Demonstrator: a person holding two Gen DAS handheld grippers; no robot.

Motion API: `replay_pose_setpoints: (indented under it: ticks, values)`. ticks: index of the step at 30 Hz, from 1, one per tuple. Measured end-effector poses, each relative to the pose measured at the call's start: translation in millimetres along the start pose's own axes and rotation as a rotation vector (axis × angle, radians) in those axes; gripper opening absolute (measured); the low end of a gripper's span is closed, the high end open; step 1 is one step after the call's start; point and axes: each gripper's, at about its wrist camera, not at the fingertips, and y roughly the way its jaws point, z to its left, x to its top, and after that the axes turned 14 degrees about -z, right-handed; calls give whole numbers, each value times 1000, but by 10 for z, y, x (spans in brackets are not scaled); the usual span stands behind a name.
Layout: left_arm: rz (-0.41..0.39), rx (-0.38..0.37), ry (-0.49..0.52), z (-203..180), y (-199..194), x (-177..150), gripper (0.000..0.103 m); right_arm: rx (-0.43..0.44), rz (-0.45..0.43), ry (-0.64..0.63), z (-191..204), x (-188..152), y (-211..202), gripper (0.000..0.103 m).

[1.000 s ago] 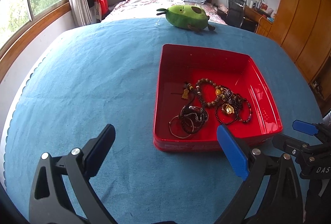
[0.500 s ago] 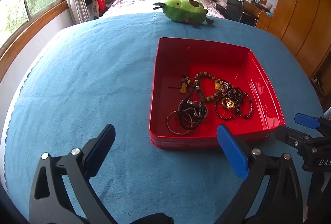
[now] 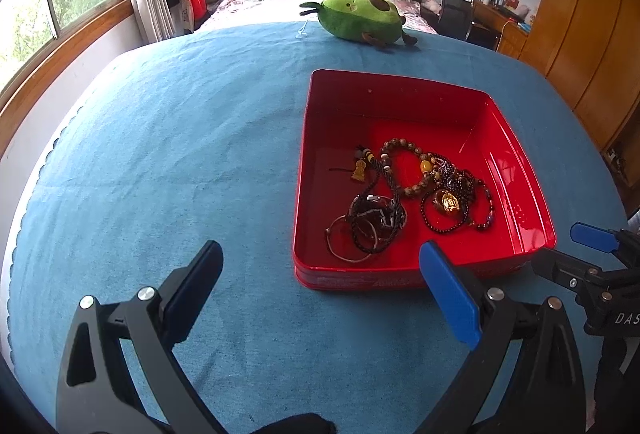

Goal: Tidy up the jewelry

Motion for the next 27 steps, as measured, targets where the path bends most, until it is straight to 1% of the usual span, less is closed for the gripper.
replay_pose_setpoints:
  ticks: [27]
  values:
    - [4, -1, 14, -18, 26, -4, 98, -6, 4, -7, -4, -6, 39, 99]
